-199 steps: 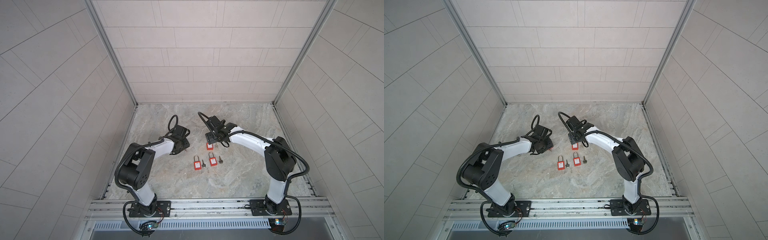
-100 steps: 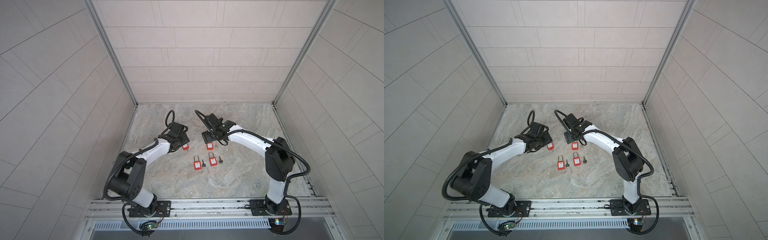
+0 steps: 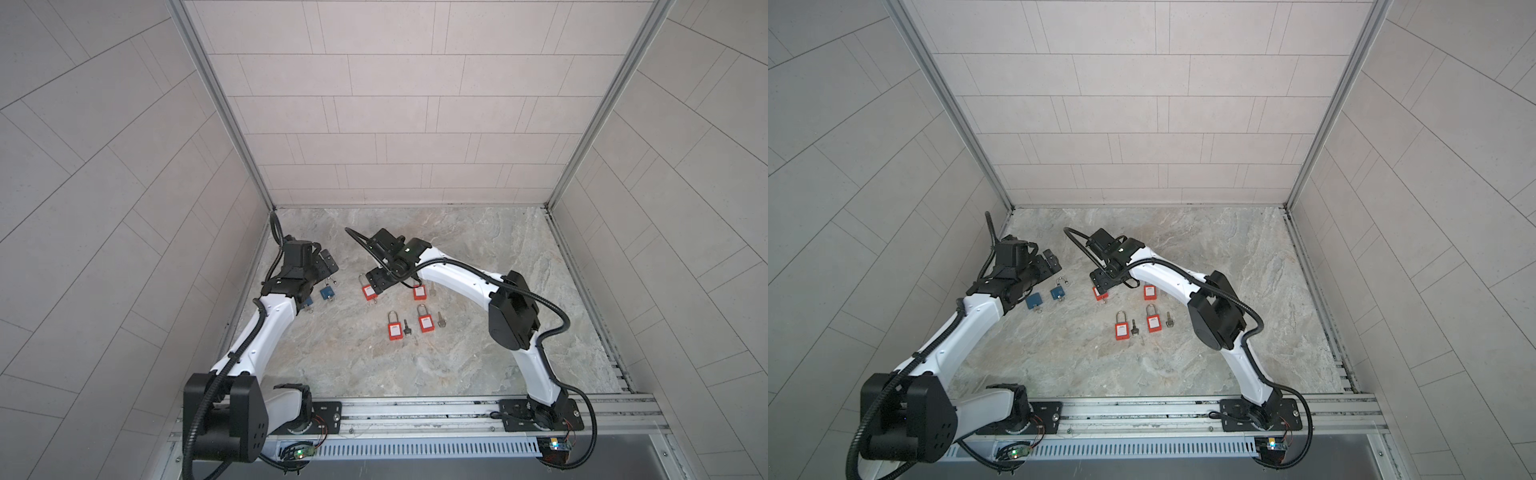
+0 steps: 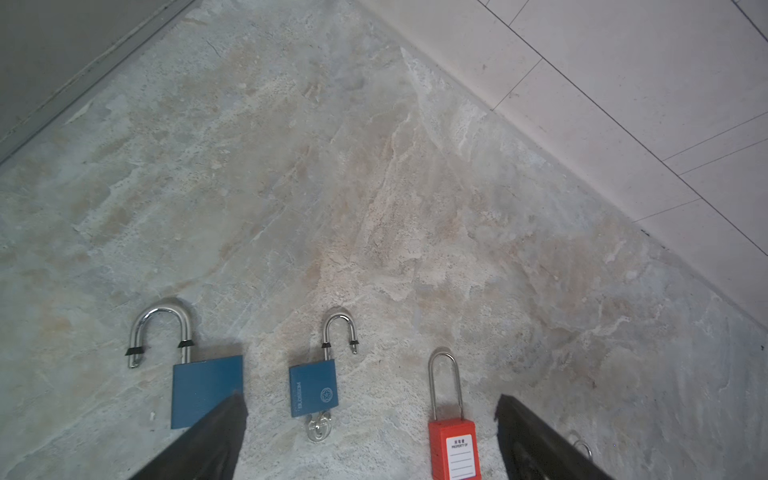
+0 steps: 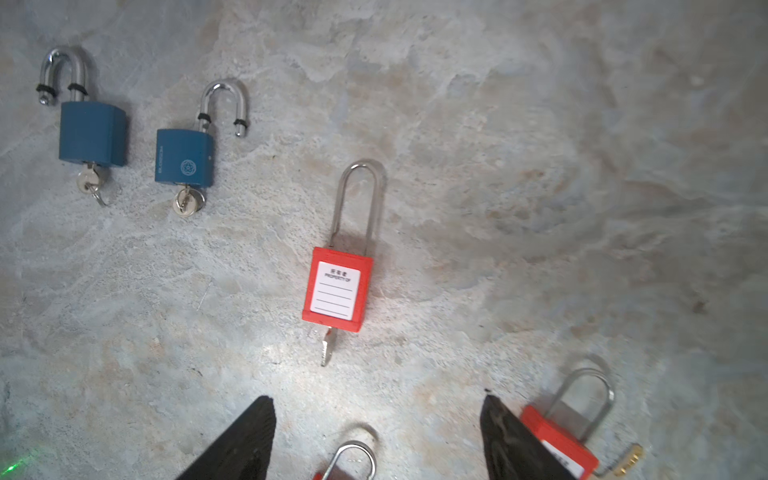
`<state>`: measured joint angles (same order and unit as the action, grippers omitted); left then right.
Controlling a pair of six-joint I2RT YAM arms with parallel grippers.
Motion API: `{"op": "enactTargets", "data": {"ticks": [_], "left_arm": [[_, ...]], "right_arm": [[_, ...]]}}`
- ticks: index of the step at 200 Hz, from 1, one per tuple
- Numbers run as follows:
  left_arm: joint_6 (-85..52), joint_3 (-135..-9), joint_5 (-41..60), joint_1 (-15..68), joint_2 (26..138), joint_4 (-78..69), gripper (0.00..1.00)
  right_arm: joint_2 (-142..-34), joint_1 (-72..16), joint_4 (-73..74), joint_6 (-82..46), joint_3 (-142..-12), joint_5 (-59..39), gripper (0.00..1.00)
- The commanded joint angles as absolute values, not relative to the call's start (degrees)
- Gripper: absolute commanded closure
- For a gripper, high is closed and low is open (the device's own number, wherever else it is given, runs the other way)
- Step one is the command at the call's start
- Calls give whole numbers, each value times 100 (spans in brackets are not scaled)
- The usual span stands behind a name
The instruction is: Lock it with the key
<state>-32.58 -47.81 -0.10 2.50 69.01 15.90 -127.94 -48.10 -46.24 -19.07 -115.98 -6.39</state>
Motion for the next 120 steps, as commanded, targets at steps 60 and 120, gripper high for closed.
{"op": "enactTargets", "data": {"ticks": [60, 120], "left_arm": [[-3451, -4155, -290, -210, 6151, 1108, 0], [-3343, -4439, 251, -374, 6522, 1525, 0]], "right_arm": [[-14322, -4986, -5853, -2003, -13478, -694, 25], [-14649, -4961, -5948, -2086, -13799, -578, 31]]}}
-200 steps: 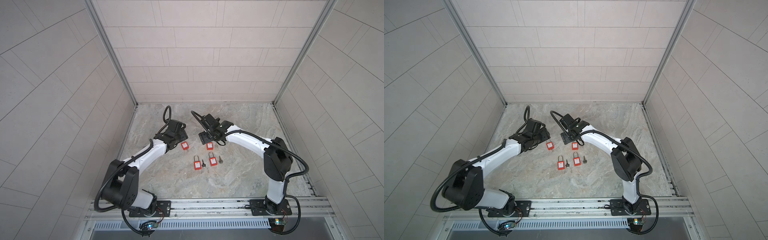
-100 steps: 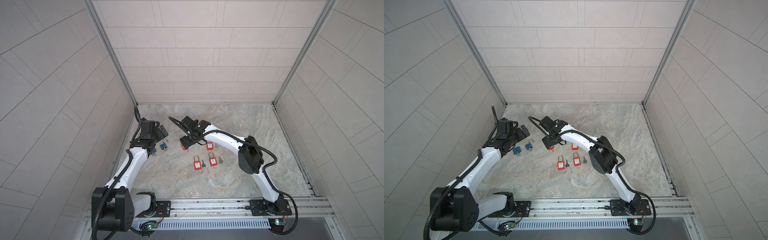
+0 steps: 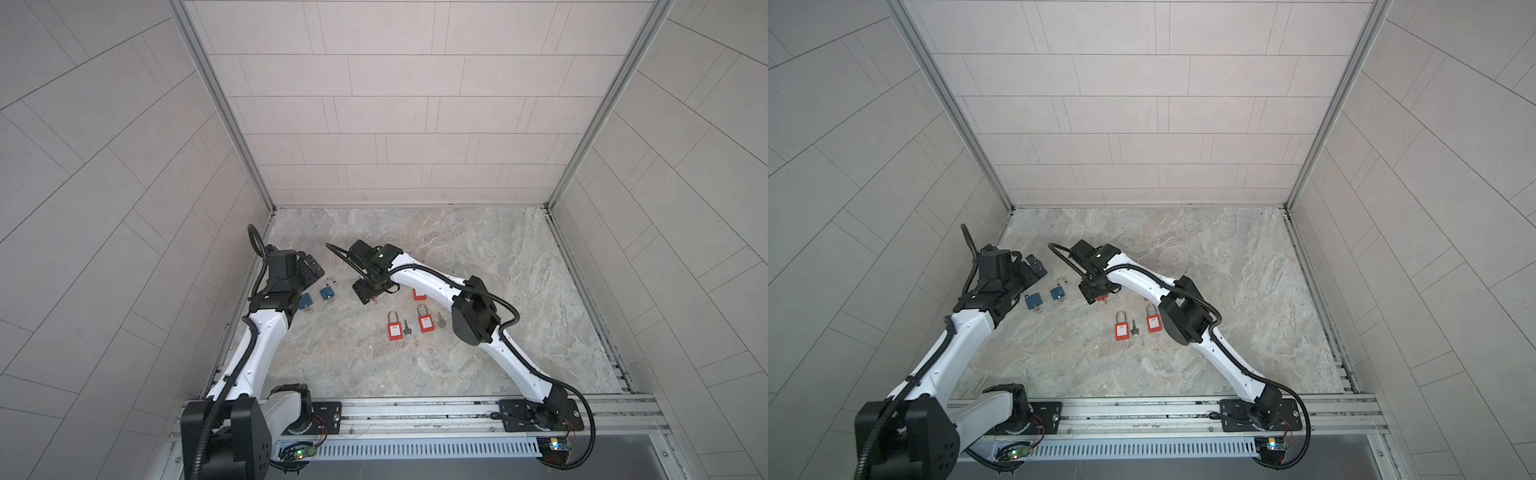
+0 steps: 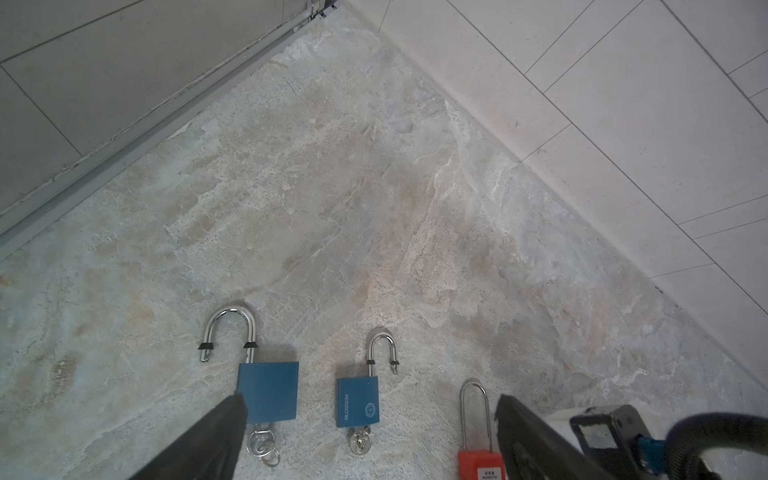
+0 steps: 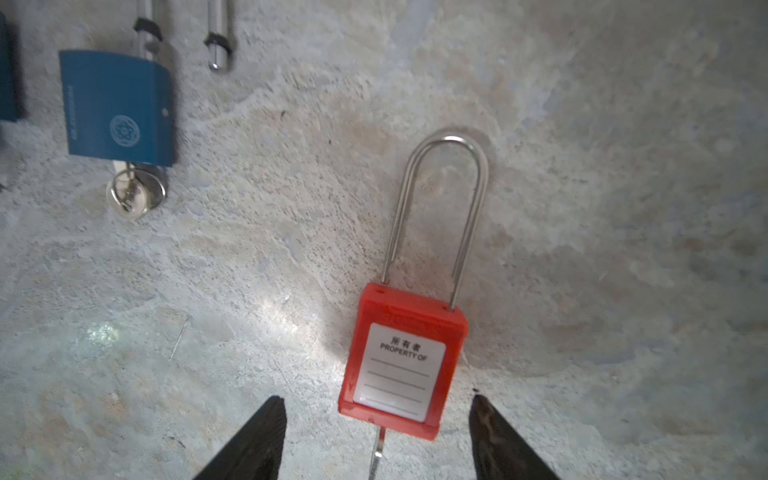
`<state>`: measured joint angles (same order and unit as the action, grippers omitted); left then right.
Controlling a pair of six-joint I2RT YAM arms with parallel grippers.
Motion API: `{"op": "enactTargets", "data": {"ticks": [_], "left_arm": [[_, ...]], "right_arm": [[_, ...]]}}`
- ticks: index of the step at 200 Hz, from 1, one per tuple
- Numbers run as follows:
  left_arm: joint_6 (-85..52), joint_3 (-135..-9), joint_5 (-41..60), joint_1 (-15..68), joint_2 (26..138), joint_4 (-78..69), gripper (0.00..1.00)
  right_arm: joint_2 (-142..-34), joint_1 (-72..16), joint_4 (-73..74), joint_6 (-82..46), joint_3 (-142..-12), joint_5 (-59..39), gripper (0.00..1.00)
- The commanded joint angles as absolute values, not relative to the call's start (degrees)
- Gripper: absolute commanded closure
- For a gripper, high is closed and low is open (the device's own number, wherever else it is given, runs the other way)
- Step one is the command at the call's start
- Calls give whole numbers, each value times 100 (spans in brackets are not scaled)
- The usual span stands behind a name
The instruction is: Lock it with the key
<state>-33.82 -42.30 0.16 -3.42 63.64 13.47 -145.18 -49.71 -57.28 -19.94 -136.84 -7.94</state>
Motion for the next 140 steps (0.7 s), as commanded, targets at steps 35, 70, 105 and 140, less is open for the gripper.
{"op": "enactTargets", "data": {"ticks": [35, 70, 105, 140], "left_arm": [[-3278, -4457, 496, -373, 6563, 1548, 2], [-3223, -4452, 612, -364, 6552, 1530, 3], [-3226, -4378, 653, -366, 6509, 1513, 3], [-3166, -4338, 703, -367, 6452, 1485, 6]], "right_arm": [[-14730, -4915, -5933, -2148, -13842, -516, 34], [-14904, -4920, -5985, -2108, -14043, -599, 36], [-15003, -4920, -5936, -2085, -14098, -584, 40], [-15006, -4914, -5924, -2063, -14116, -545, 47]]}}
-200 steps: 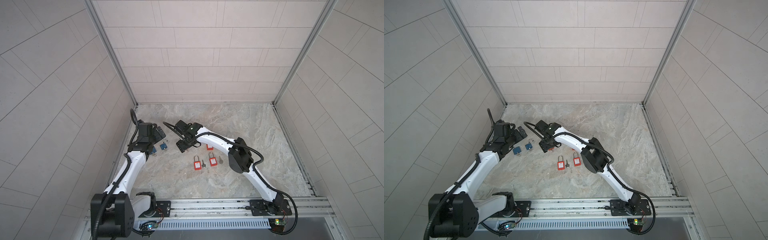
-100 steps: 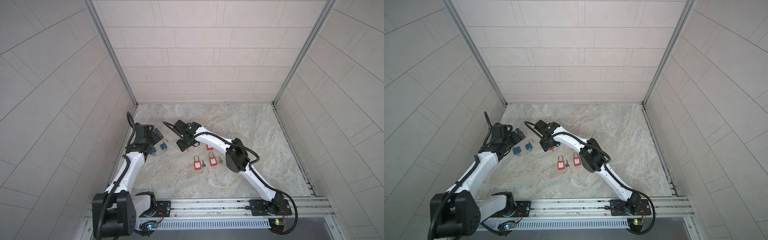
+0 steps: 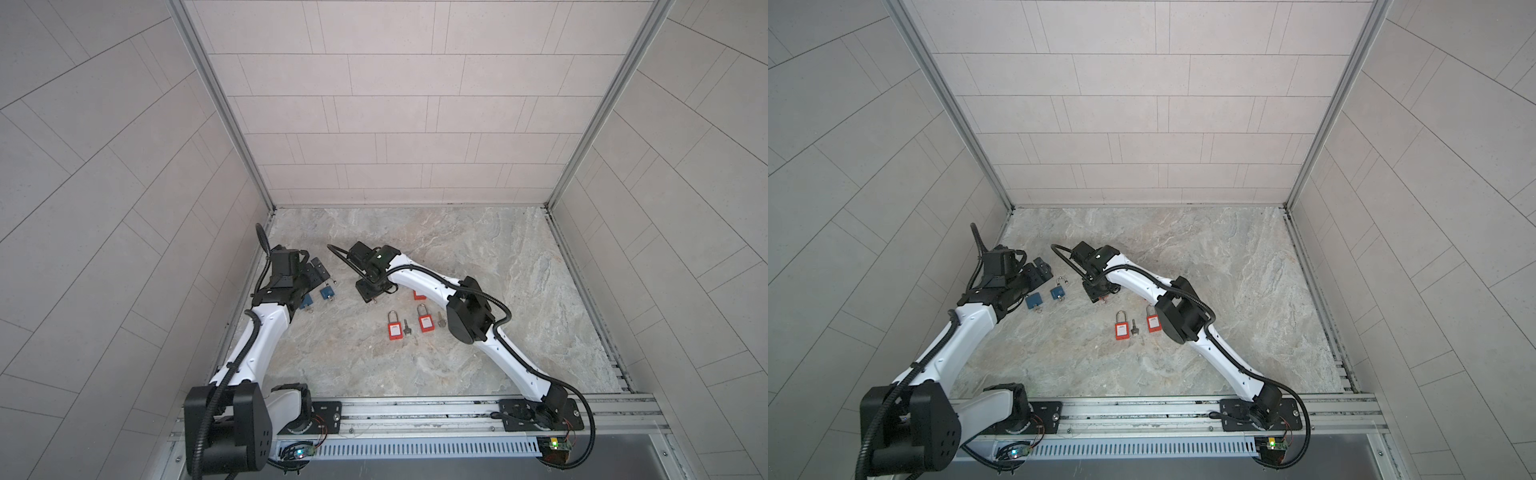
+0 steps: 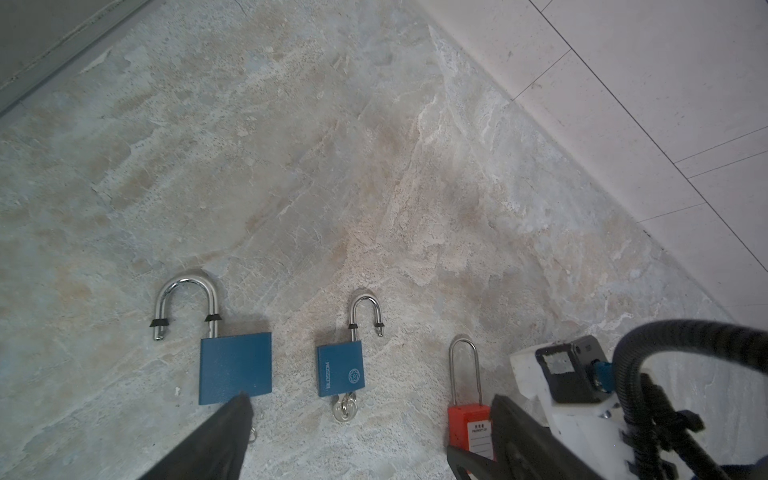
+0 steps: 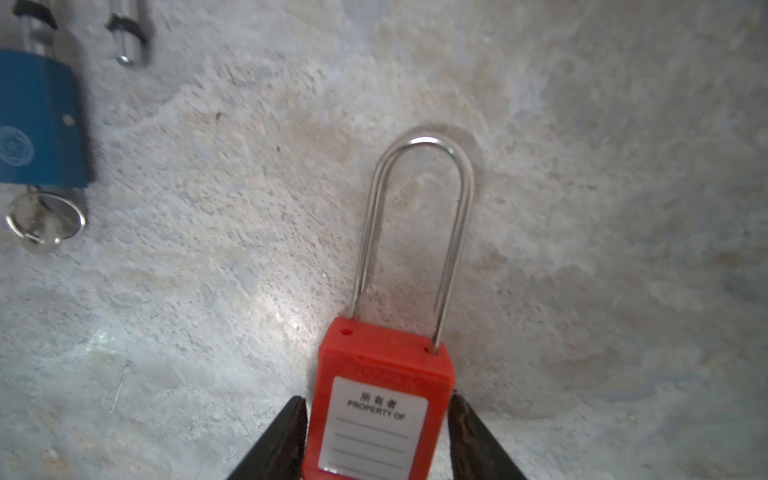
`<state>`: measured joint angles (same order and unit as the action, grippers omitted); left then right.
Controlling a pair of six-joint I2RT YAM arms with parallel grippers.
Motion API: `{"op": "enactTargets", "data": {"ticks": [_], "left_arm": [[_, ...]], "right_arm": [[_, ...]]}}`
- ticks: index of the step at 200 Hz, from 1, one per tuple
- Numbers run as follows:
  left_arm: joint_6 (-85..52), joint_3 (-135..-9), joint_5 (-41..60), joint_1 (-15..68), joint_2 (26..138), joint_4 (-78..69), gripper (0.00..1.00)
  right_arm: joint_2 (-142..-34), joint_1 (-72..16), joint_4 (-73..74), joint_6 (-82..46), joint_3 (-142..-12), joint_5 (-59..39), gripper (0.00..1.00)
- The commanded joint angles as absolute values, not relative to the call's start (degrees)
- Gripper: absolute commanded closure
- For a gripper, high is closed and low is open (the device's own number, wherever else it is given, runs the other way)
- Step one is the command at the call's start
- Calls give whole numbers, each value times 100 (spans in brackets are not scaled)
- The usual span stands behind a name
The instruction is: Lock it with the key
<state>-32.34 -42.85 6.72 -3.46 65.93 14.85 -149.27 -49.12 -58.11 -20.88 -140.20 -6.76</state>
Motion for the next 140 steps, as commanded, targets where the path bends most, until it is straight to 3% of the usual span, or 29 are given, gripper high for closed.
{"op": "enactTargets", "data": {"ticks": [1, 35, 76, 116, 140], "left_arm": [[-3165, -4335, 707, -368, 6451, 1485, 6], [-3003, -4303, 922, -368, 6447, 1389, 9], [-2505, -4176, 1261, -367, 6239, 1240, 13], [-1919, -3579, 1872, -356, 5693, 473, 15], [-1858, -2914, 2625, -317, 5466, -690, 28]], "right_arm": [[-15005, -4918, -5928, -2060, -14120, -545, 48], [-14880, -4937, -5933, -1960, -14107, -507, 58], [-14231, -5019, -5929, -1054, -13705, -318, 59], [-12830, -4875, -5369, 437, -12146, -308, 59], [-11849, -4621, -4609, 1060, -10814, -894, 60]]}}
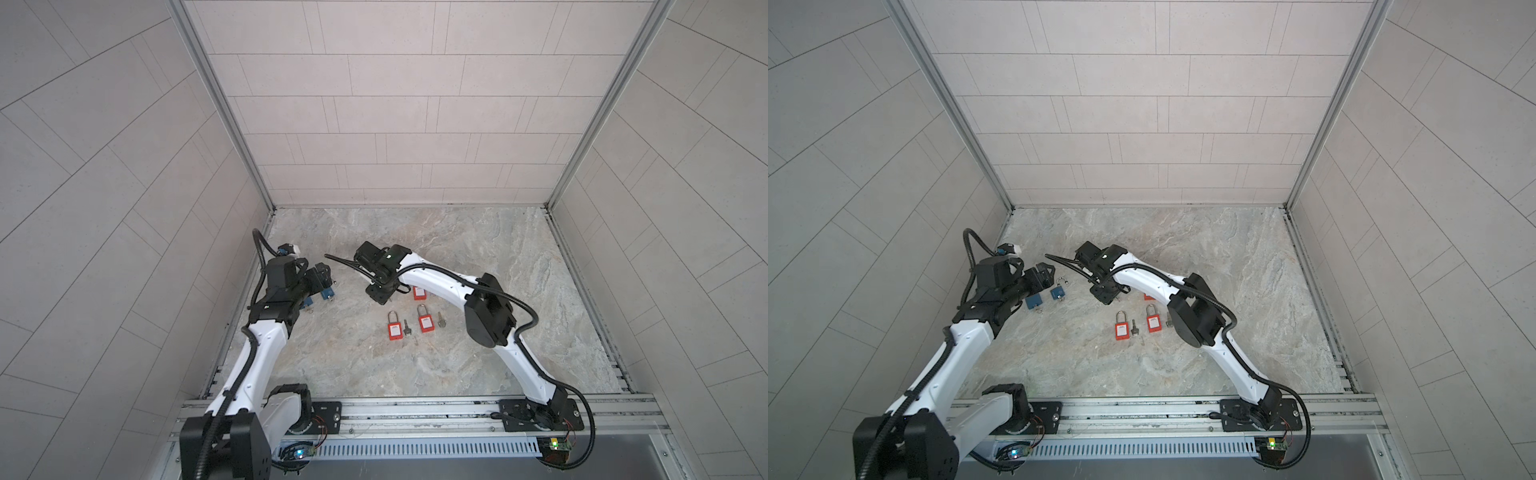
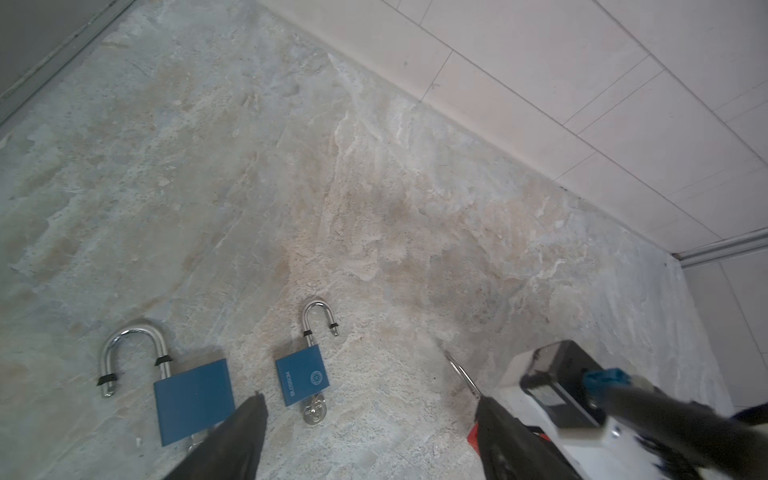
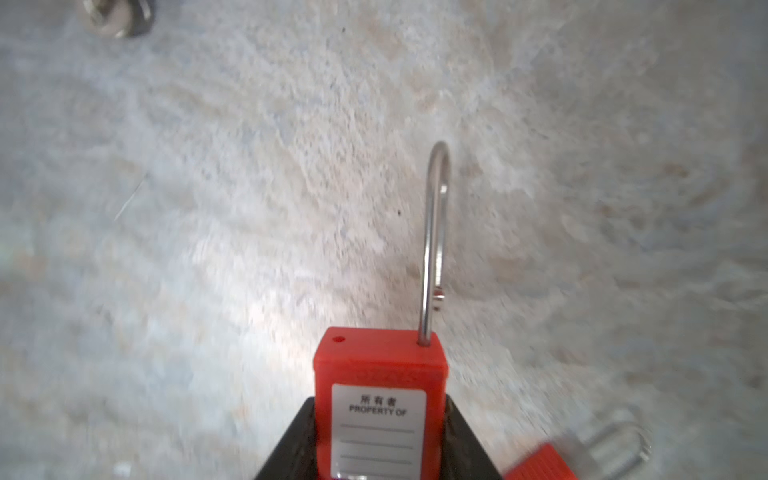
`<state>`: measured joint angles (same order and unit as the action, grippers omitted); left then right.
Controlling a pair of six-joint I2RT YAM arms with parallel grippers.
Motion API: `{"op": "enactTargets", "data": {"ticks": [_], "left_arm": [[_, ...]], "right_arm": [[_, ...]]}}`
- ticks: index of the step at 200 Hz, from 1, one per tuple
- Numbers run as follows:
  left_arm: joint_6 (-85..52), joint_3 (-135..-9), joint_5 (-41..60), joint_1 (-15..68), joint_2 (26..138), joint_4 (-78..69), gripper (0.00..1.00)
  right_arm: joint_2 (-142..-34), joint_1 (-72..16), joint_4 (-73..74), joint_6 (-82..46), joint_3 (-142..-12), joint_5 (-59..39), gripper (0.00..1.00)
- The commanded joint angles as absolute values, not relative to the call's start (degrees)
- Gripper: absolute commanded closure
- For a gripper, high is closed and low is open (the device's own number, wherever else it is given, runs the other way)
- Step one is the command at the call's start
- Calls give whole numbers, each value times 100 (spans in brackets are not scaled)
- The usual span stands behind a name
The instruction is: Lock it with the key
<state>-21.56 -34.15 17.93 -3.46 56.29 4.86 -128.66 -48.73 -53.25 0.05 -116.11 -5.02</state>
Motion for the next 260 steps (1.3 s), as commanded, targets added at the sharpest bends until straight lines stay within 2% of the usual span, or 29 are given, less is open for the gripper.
{"op": "enactTargets", "data": {"ticks": [1, 31, 57, 68, 80, 88, 125, 162, 231, 260], "left_arm": [[-1856, -2907, 2662, -317, 5466, -718, 29], [-1404, -2677, 3222, -5, 5432, -1160, 36], [-626, -2552, 3471, 423, 5171, -1226, 38], [-225, -2467, 3639, 643, 5078, -1281, 45], [126, -2426, 3874, 824, 5029, -1253, 62], [249, -2413, 4033, 908, 5038, -1240, 65], [330, -2224, 4459, 1132, 4997, -1832, 63], [475, -2268, 4964, 1287, 5006, -1884, 56], [501, -2276, 5285, 1597, 5009, -1956, 58], [735, -2246, 5027, 1615, 4775, -1694, 59]], "right_arm": [[-11813, -4609, -4581, 1088, -10759, -917, 60], [-10892, -4421, -4199, 1977, -9725, -1598, 60], [-10353, -4361, -4196, 2743, -9202, -1723, 60], [-10207, -4334, -4251, 3013, -9095, -1764, 60], [-10095, -4303, -4355, 3231, -9031, -1814, 59], [-10024, -4293, -4436, 3436, -8997, -1898, 59], [-9453, -4280, -4522, 4581, -8541, -2533, 58], [-9050, -4285, -4375, 4920, -8162, -2686, 58], [-8991, -4298, -4632, 5036, -8235, -2766, 59], [-8969, -4298, -4692, 5136, -8244, -2558, 59]]}}
